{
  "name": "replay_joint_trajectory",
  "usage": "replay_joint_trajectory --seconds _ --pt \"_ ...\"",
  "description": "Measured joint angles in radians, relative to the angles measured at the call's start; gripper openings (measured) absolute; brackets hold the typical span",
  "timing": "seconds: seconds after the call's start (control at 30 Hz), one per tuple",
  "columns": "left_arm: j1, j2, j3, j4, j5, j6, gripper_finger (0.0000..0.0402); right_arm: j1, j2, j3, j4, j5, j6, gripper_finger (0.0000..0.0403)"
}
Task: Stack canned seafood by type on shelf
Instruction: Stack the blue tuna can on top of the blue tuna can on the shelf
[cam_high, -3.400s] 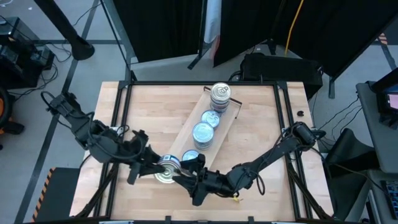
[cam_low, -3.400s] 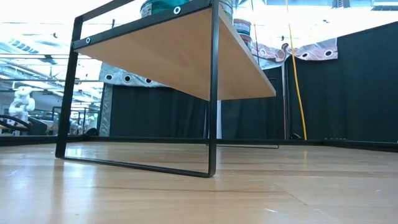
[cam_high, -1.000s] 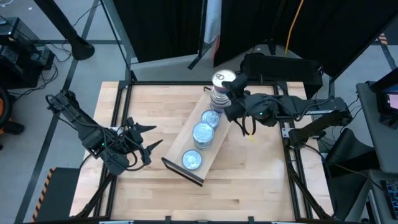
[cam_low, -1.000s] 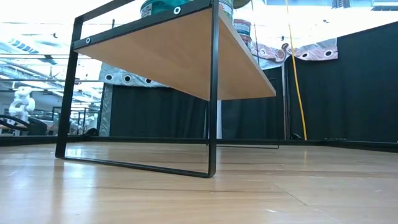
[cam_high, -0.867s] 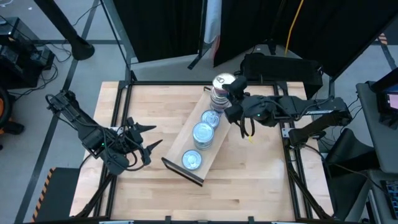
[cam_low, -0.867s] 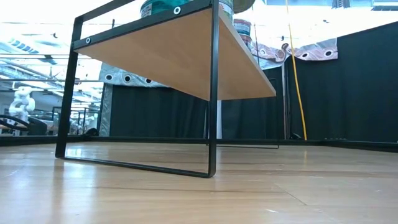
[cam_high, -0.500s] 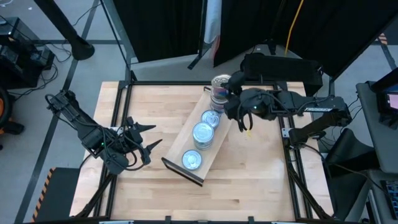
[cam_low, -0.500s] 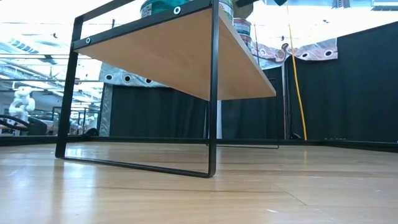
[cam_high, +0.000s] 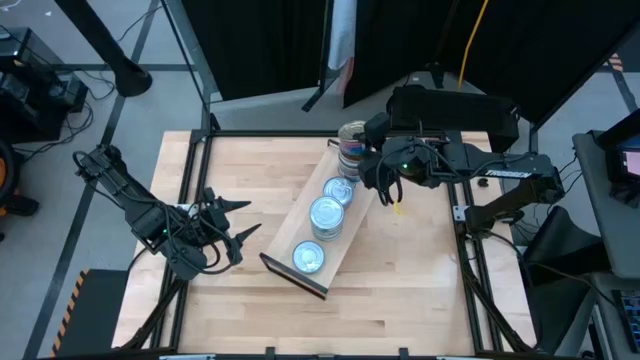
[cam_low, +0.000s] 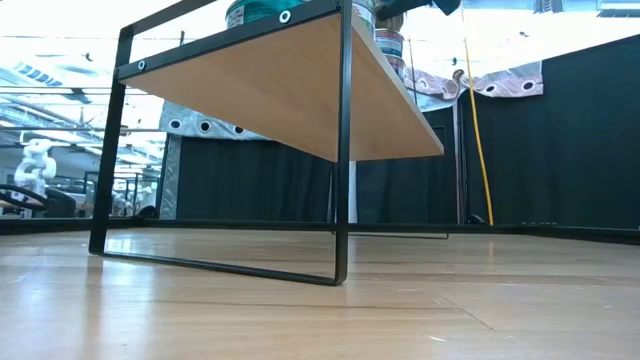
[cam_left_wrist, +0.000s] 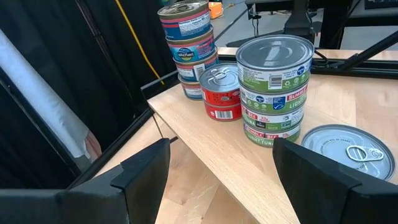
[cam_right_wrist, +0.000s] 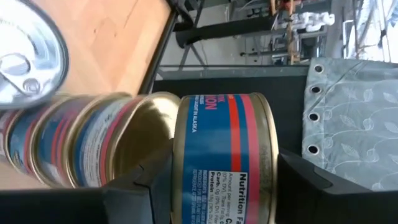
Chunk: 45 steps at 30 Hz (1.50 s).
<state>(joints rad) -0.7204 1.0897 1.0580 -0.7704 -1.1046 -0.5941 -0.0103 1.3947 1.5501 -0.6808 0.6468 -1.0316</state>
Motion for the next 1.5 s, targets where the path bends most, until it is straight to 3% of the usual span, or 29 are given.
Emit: replay_joint_trajectory --seconds 0.43,1.0,1.5 --pt "0.000 0.000 0.000 0.000 0.000 -0.001 0.0282 -0.010 0.081 0.002 0.023 0.071 -0.047 0.0194" --pt "0.000 0.000 0.000 -0.002 0.000 0.005 0.0283 -0.008 0.069 0.001 0.014 0.062 -0.034 0.0199" --pt "0.000 0.000 0.000 -0.001 0.000 0.004 0.0283 -0.008 0.010 -0.001 -0.015 -0.021 0.071 0.0318"
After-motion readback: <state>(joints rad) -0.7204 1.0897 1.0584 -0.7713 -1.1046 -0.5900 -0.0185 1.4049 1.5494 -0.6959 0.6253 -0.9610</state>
